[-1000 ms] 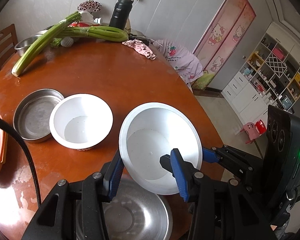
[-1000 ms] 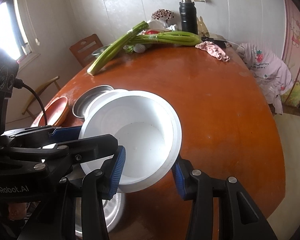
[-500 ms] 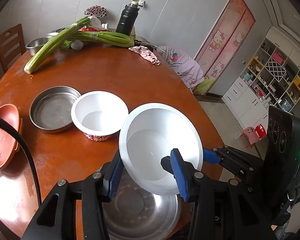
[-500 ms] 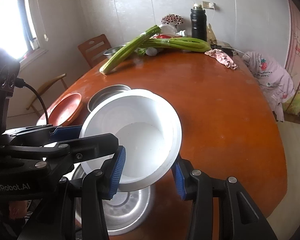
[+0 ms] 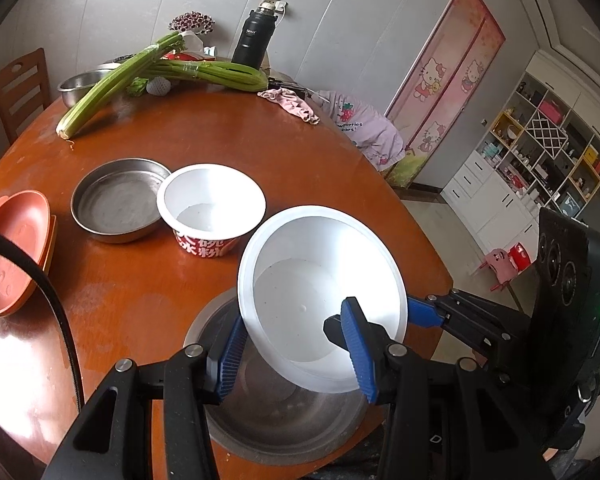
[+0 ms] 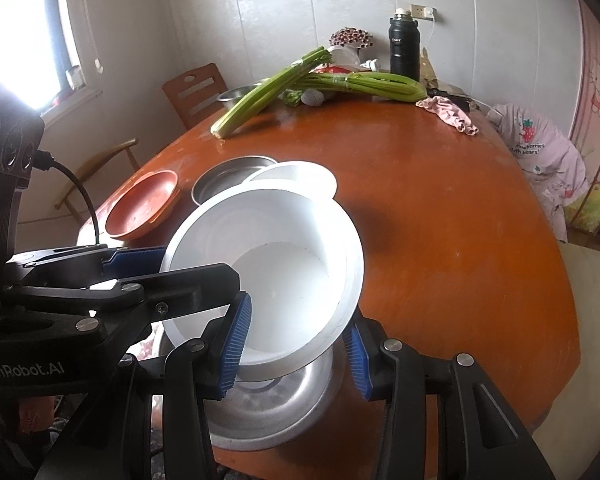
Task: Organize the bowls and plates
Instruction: 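Lift the white bowl with the left gripper over the steel basin, then lower the white bowl into the steel basin and open the left gripper, then move the left gripper to the rim of the red-printed white bowl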
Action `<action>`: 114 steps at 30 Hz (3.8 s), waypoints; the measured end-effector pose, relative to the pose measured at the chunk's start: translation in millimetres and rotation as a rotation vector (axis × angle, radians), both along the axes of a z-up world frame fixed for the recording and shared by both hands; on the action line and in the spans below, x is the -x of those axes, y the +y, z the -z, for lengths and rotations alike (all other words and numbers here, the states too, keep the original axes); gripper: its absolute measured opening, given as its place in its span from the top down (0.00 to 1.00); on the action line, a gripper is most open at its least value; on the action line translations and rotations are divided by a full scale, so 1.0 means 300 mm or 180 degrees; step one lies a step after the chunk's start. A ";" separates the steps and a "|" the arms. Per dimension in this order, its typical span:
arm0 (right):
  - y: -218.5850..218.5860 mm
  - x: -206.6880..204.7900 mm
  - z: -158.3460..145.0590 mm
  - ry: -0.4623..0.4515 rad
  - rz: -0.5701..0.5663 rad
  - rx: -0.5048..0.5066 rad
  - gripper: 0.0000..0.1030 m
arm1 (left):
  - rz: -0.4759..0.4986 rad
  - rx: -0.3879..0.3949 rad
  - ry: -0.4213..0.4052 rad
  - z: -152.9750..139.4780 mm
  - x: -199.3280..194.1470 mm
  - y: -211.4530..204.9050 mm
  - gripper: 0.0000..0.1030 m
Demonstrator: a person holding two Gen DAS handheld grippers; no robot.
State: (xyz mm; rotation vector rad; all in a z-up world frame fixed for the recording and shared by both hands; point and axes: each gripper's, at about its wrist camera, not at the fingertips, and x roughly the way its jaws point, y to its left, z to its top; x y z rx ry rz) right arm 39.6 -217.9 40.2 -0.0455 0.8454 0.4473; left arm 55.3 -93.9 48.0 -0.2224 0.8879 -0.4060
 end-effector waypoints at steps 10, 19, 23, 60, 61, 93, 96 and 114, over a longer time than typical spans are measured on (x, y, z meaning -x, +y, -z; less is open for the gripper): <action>0.035 0.034 0.035 0.0065 -0.0078 0.0028 0.54 | -0.0028 0.0005 0.0057 0.039 0.036 0.038 0.54; 0.069 0.042 0.083 0.0184 -0.0147 0.0057 0.54 | -0.0056 -0.0025 0.0153 0.095 0.041 0.062 0.54; 0.082 0.042 0.106 0.0234 -0.0173 0.0069 0.54 | -0.0068 -0.0034 0.0210 0.123 0.047 0.066 0.54; 0.016 0.028 0.122 0.0236 0.0005 -0.0037 0.54 | -0.0145 -0.0039 0.0164 0.127 0.038 0.088 0.54; 0.013 0.028 0.120 0.0235 0.0009 -0.0050 0.54 | -0.0150 -0.0028 0.0157 0.125 0.040 0.092 0.54; 0.004 -0.229 0.046 0.0184 0.0051 -0.0156 0.54 | -0.0386 -0.0199 0.0065 0.083 -0.221 0.184 0.53; 0.004 -0.273 0.037 0.0199 0.0062 -0.0127 0.54 | -0.0388 -0.0213 0.0065 0.072 -0.268 0.179 0.53; 0.045 -0.486 0.118 0.0507 -0.0084 -0.0124 0.54 | -0.0405 -0.0209 0.0322 0.145 -0.480 0.177 0.53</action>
